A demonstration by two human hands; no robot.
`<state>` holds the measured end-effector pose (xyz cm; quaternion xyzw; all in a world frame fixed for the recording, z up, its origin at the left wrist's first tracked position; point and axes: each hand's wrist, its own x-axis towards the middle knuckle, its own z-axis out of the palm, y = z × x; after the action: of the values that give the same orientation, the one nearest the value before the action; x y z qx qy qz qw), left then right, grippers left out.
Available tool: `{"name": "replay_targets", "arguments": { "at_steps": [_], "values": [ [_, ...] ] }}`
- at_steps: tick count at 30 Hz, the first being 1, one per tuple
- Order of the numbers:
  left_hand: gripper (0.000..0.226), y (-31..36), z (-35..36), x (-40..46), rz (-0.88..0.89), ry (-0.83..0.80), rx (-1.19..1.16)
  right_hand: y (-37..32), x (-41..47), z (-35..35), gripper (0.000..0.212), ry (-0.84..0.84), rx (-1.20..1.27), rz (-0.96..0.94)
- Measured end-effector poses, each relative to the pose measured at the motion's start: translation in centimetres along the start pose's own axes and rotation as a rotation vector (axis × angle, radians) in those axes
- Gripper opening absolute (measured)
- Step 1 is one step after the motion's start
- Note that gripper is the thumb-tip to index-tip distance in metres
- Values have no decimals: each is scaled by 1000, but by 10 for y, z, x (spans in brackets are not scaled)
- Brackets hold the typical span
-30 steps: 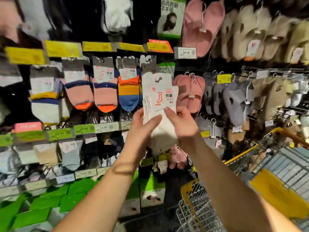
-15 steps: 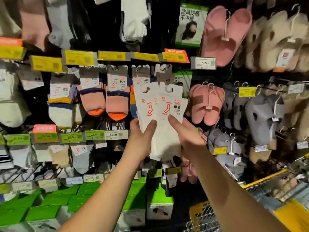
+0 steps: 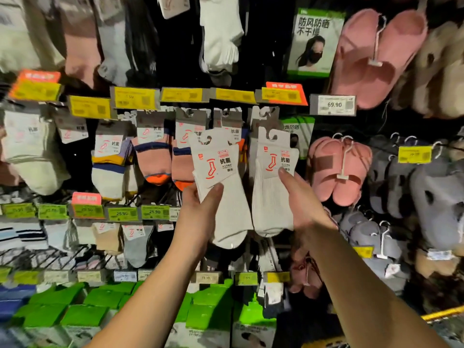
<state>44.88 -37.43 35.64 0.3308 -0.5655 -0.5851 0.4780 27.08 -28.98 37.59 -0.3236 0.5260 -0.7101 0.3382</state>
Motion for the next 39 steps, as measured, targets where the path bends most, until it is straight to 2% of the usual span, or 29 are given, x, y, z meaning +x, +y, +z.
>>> {"name": "replay_targets", "arguments": {
  "at_steps": [6,12,15,18,21,24,27,31,37,39],
  "values": [
    [31,7,-1,0,12,4,-24,-17,47,-9,30,89,-227,-127],
    [33,10,-1,2,0,-8,-71,-31,85,-11,31,87,-382,-146],
    [30,11,-4,2,-5,-17,-94,-29,98,-15,43,95,-419,-121],
    [36,11,-8,3,-15,-24,-105,-25,105,-13,48,104,-516,-111],
    [36,13,-8,4,-17,-20,-118,-26,115,-9,72,190,-695,-61],
    [37,15,-7,4,-15,-30,-114,-28,125,-5,80,249,-808,23],
    [40,15,-9,4,-17,-22,-111,-25,135,-4,90,282,-796,92],
    [40,14,-12,4,-24,-34,-119,-21,141,-4,91,282,-756,153],
    [43,13,-19,7,-27,-44,-109,-17,138,-5,100,266,-872,160],
    [41,12,-22,6,-32,-53,-117,-9,131,-8,99,306,-849,115]
  ]
}}
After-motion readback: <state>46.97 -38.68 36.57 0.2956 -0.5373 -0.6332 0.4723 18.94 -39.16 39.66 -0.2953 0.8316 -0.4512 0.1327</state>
